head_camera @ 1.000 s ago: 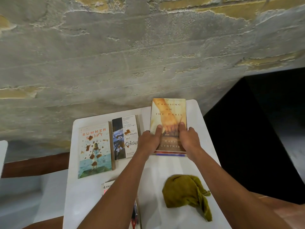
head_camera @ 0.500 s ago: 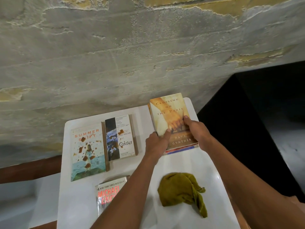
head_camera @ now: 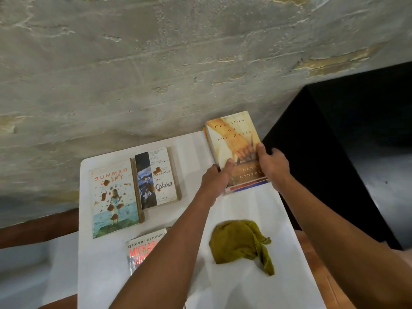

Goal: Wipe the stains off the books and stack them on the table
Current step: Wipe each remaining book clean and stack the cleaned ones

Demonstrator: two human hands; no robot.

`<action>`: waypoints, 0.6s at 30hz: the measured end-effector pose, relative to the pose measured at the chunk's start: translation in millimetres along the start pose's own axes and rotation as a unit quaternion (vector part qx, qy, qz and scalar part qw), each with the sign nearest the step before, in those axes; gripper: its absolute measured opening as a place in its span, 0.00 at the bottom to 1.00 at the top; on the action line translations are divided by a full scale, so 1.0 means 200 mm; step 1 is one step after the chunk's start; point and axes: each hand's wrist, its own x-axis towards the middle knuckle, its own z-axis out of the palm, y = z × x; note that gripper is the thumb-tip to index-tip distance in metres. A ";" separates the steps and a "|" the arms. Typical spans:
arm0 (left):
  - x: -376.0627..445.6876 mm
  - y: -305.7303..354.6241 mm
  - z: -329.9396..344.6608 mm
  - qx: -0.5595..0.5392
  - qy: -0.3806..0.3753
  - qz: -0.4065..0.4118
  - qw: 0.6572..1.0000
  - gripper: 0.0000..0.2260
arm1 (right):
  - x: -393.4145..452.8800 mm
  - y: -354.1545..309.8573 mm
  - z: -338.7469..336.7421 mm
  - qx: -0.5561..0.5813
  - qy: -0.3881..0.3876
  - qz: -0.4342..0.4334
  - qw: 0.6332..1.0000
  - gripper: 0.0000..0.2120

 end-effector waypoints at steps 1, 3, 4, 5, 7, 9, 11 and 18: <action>-0.01 0.01 -0.02 -0.002 -0.012 -0.010 1.000 0.29 | -0.05 0.02 0.01 -0.027 0.084 -0.042 0.995 0.29; -0.06 0.02 -0.05 0.013 -0.008 -0.016 1.000 0.33 | -0.23 0.08 0.00 -0.046 0.188 -0.194 0.962 0.21; -0.09 0.02 -0.08 0.020 0.012 -0.009 1.000 0.33 | -0.32 0.12 -0.01 -0.044 0.177 -0.277 0.943 0.17; -0.11 0.02 -0.10 0.020 0.038 0.010 0.999 0.30 | -0.40 0.17 -0.01 -0.040 0.125 -0.334 0.933 0.13; -0.20 -0.01 -0.16 0.006 0.079 0.046 0.996 0.20 | -0.51 0.29 0.00 -0.087 -0.038 -0.349 0.932 0.13; -0.29 -0.04 -0.20 -0.017 0.097 0.076 0.992 0.16 | -0.57 0.41 0.02 -0.226 -0.158 -0.299 0.914 0.25; -0.35 -0.09 -0.22 -0.052 0.107 0.098 0.988 0.12 | -0.60 0.51 0.02 -0.356 -0.205 -0.260 0.874 0.40; -0.56 -0.31 -0.19 -0.057 0.168 0.108 0.978 0.06 | -0.67 0.67 -0.03 -0.314 -0.250 -0.202 0.894 0.17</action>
